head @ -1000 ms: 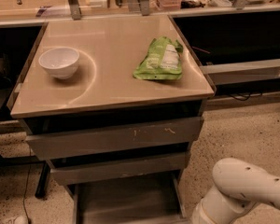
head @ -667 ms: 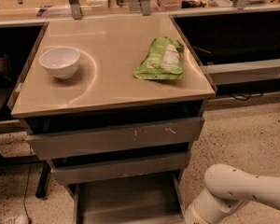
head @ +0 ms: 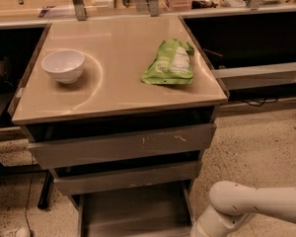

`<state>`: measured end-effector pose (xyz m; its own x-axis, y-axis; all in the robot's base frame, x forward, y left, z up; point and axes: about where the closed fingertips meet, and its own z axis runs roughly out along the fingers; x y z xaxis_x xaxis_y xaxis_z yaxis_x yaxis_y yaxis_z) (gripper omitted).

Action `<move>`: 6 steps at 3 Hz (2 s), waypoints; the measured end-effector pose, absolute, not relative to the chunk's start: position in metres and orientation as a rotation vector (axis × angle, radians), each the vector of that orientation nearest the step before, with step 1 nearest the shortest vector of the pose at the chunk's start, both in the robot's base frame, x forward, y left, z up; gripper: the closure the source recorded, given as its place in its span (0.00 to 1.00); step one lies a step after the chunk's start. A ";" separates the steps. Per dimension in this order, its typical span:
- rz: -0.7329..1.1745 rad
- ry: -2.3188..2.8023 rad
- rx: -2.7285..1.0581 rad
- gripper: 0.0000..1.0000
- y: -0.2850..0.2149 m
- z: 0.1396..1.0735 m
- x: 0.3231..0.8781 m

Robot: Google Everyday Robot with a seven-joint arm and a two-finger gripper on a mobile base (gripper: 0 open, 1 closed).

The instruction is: Close bottom drawer

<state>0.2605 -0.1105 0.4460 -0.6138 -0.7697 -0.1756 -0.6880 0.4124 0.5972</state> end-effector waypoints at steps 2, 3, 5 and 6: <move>-1.057 -2.676 1.069 1.00 -0.101 0.387 0.265; -1.064 -2.743 0.926 1.00 -0.107 0.353 0.271; -1.101 -2.740 0.784 1.00 -0.112 0.313 0.269; -1.155 -2.741 0.720 1.00 -0.108 0.289 0.272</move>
Offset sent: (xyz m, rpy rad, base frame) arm 0.0178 0.0084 -0.1039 0.0341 0.0227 -0.3610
